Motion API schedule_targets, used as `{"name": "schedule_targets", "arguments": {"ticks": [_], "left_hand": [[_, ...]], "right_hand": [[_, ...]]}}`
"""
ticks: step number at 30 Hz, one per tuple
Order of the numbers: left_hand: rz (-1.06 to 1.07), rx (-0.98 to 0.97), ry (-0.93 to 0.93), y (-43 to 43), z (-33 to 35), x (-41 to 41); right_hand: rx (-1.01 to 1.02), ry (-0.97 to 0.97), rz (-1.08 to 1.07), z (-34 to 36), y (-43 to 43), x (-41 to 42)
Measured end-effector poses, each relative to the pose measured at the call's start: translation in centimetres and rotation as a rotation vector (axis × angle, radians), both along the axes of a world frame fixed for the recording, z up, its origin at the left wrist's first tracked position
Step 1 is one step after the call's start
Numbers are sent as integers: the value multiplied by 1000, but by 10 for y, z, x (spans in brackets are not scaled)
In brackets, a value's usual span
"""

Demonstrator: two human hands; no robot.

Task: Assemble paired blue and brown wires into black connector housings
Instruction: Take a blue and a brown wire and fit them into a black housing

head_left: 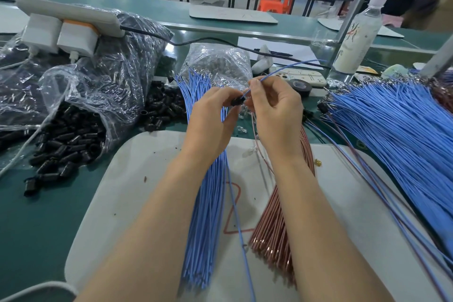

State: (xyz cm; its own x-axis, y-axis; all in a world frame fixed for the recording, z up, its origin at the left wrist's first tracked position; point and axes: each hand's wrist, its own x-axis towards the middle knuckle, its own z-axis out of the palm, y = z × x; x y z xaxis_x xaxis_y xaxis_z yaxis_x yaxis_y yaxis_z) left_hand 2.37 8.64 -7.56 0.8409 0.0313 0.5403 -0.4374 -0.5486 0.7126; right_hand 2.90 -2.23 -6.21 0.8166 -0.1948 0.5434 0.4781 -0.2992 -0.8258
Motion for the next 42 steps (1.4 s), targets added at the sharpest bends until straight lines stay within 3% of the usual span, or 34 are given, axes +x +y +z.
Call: {"name": "schedule_targets", "arguments": {"ticks": [4, 9, 11, 15, 18, 21, 23, 27, 33, 38, 42], "left_hand": [[62, 63, -30, 1, 0, -1], [57, 20, 4, -3, 1, -2], [17, 6, -7, -4, 2, -3], [-47, -122, 4, -3, 3, -3], [-81, -511, 176, -2, 5, -1], [-394, -1074, 459, 4, 12, 1], [-508, -1241, 581, 9, 15, -1], [-657, -1141, 553, 7, 20, -9], [-296, -1199, 727, 4, 16, 0], [-300, -1315, 742, 10, 16, 1], [-268, -1320, 719, 11, 14, 2]], "right_hand": [[-3, 94, 49, 0, -2, 1], [440, 163, 192, 6, -7, 0], [396, 204, 185, 5, -6, 1], [100, 293, 196, 0, 7, -1], [-72, 377, 217, 9, 17, -11], [-170, 293, 277, 24, 18, -23], [-216, 256, 392, 32, 16, -32], [-279, 270, 492, 33, 22, -33], [-149, 334, 254, 12, 16, -16], [-81, 367, 240, 2, 15, -9], [-206, 360, 278, 11, 14, -17]]}}
